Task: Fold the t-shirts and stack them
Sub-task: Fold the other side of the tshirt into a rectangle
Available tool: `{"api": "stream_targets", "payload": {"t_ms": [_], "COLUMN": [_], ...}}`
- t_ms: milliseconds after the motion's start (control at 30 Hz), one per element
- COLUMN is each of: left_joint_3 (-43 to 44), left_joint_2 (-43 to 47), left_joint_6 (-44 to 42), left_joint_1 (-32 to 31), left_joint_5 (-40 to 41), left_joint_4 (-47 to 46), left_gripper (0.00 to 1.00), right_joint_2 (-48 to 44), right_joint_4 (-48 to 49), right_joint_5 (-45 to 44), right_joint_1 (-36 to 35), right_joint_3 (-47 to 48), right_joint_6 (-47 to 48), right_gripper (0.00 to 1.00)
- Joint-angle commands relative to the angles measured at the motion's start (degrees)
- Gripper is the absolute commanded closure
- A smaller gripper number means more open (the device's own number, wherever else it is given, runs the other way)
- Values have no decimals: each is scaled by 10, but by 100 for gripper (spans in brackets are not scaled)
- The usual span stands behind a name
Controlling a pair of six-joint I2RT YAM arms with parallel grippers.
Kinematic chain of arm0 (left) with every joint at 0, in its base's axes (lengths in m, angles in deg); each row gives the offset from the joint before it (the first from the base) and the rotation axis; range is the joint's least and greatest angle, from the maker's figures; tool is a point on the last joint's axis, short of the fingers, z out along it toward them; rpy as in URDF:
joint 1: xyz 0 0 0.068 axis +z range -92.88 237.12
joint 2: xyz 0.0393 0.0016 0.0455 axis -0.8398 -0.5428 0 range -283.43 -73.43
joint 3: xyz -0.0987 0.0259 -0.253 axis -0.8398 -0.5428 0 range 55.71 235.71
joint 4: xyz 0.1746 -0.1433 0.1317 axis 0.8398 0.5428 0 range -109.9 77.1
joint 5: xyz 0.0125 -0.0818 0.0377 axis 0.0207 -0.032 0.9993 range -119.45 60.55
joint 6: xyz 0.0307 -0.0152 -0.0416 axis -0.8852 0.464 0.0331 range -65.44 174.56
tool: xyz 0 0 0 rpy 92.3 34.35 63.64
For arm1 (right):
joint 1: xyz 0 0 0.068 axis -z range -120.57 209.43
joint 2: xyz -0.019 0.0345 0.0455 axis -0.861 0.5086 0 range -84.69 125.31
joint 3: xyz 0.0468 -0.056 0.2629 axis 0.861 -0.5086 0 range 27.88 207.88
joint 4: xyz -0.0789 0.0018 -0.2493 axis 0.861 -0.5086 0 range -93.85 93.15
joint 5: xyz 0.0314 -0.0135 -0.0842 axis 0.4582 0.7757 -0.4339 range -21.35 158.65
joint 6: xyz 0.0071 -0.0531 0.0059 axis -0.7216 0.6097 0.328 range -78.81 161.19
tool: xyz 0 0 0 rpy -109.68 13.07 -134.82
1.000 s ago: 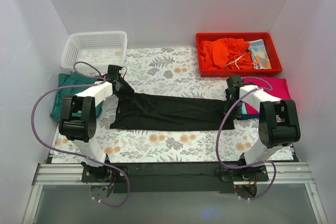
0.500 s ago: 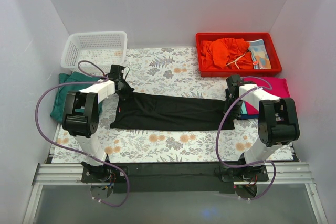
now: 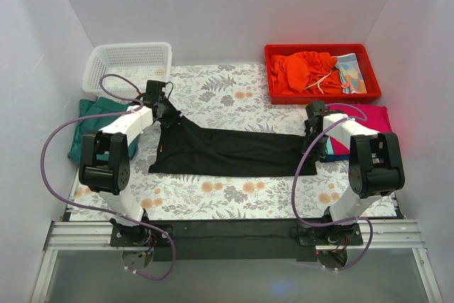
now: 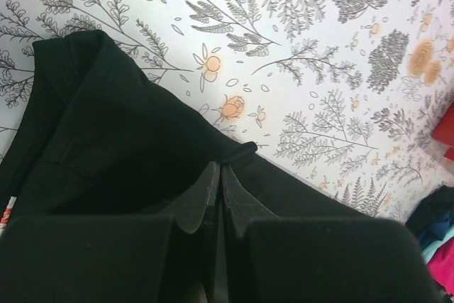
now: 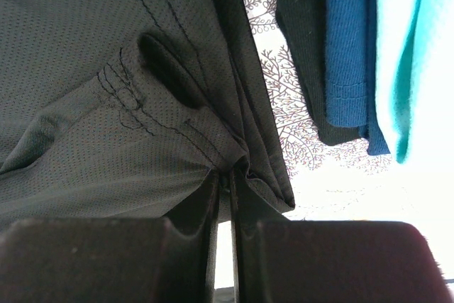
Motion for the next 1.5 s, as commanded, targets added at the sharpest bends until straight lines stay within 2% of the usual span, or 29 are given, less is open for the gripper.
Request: {"api": "stream_targets", "payload": {"t_ms": [0,33,67,133,167,267,367,567,633,800,933,967,1100,1333,1467], "left_joint_3": [18,17,15,0,-8,-32,-46,-77,-91,-143,-191,-201,-231,-226,-223], "left_joint_2": [31,29,25,25,28,47,62,122,145,222,269,274,274,259,250], "left_joint_6": [-15,-14,-17,-13,-15,-17,-22,-13,-1,30,63,73,95,105,103], "left_joint_1": [-2,-2,-2,-2,-2,-3,-3,-7,-16,-32,-35,-35,-35,-36,-36], "left_joint_5": [8,13,17,55,64,105,138,112,106,77,57,55,45,71,81], "left_joint_4": [0,4,11,15,15,15,19,36,43,65,73,73,78,118,127], "left_gripper": [100,100,88,75,60,40,36,34,34,34,33,33,33,33,33], "right_joint_2": [34,29,25,-2,-15,-67,-107,-134,-119,-34,34,45,124,222,252], "right_joint_4": [3,3,4,3,3,0,-4,9,21,70,130,142,171,182,180], "right_joint_5": [-18,-18,-18,-37,-53,-82,-110,-111,-106,-4,64,100,145,176,185], "right_joint_1": [4,4,3,-2,-3,-6,-13,-69,-118,-218,-256,-261,-283,-305,-319], "right_joint_3": [-26,-25,-25,-25,-24,-19,1,66,94,144,190,212,290,409,435], "right_joint_6": [8,11,12,10,8,0,-6,6,15,33,45,52,64,72,71], "right_gripper": [89,89,89,87,86,81,74,64,58,57,55,55,55,56,56]}}
